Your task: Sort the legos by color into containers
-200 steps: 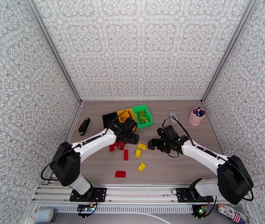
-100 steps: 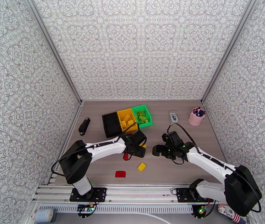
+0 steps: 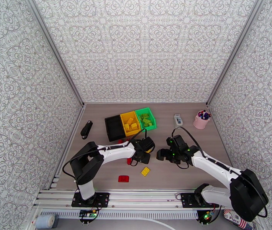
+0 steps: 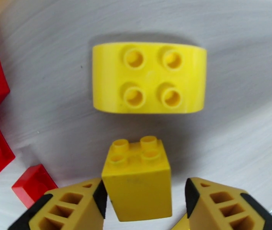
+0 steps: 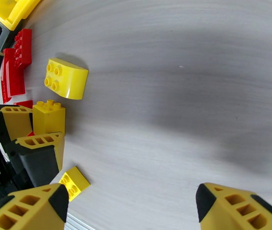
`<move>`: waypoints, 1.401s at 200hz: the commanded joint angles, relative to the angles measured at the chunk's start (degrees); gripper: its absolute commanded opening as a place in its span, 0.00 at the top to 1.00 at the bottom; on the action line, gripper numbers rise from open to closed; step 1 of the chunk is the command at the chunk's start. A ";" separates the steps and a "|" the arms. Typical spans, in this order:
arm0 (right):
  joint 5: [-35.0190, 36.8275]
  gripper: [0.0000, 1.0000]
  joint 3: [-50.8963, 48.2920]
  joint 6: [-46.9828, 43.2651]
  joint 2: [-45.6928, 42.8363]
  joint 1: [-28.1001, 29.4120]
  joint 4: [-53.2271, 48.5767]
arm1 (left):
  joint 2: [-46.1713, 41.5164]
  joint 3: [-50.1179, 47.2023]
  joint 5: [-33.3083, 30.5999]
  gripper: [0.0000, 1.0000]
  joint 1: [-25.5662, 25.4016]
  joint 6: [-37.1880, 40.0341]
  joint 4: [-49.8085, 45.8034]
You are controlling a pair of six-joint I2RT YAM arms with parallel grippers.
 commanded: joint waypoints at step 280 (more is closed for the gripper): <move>-9.04 0.20 19.69 1.63 13.67 3.81 4.54 | -6.24 15.42 4.96 0.71 28.22 7.51 1.51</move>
